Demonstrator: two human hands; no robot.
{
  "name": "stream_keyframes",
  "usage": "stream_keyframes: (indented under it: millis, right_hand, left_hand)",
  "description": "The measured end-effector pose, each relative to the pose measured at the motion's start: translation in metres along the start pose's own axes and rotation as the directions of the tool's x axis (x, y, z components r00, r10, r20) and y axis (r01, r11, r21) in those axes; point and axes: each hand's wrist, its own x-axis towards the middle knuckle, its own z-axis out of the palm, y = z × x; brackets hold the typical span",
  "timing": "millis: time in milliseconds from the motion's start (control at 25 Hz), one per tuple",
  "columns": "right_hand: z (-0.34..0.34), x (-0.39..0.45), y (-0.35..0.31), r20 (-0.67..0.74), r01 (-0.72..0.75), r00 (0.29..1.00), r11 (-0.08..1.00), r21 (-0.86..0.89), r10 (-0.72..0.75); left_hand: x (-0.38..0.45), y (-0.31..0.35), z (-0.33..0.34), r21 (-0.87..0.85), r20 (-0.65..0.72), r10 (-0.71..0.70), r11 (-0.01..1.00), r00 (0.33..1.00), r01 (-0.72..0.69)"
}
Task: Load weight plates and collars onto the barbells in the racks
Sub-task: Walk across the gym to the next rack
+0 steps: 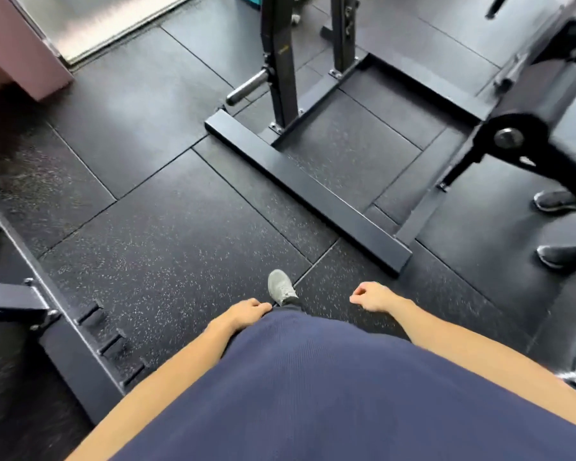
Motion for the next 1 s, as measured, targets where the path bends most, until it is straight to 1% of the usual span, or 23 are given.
stream_keyframes:
  millis: [240, 360, 520, 640, 800, 840, 920, 1000]
  right_hand:
    - [-0.128, 0.076, -0.151, -0.052, 0.114, 0.991, 0.977, -0.179, -0.125]
    - [-0.163, 0.105, -0.212, -0.023, 0.163, 0.985, 0.956, -0.244, -0.173]
    - [-0.203, 0.157, -0.3, 0.058, 0.23, 0.973, 0.905, -0.357, -0.225]
    - [-0.233, 0.203, -0.367, 0.103, 0.288, 0.957, 0.861, -0.418, -0.27]
    - [-0.274, 0.251, -0.477, 0.199, 0.389, 0.921, 0.755, -0.528, -0.335]
    - [-0.281, 0.261, -0.508, 0.233, 0.42, 0.907, 0.711, -0.563, -0.351]
    - [-0.289, 0.273, -0.57, 0.306, 0.474, 0.879, 0.602, -0.642, -0.366]
    - [-0.286, 0.278, -0.621, 0.387, 0.526, 0.847, 0.479, -0.702, -0.364]
  left_hand:
    - [0.047, -0.004, -0.17, -0.188, -0.13, -0.111, 0.978, 0.985, 0.086]
    - [0.062, -0.014, -0.218, -0.256, -0.134, -0.158, 0.959, 0.978, 0.119]
    - [0.088, -0.029, -0.272, -0.341, -0.067, -0.203, 0.925, 0.977, 0.168]
    - [0.111, -0.043, -0.316, -0.426, -0.076, -0.249, 0.883, 0.965, 0.194]
    - [0.124, -0.06, -0.383, -0.619, -0.113, -0.337, 0.76, 0.935, 0.199]
    - [0.124, -0.065, -0.396, -0.666, -0.127, -0.373, 0.719, 0.919, 0.2]
    - [0.121, -0.077, -0.418, -0.783, -0.135, -0.46, 0.592, 0.878, 0.19]
    - [0.118, -0.085, -0.43, -0.847, -0.109, -0.511, 0.496, 0.853, 0.189]
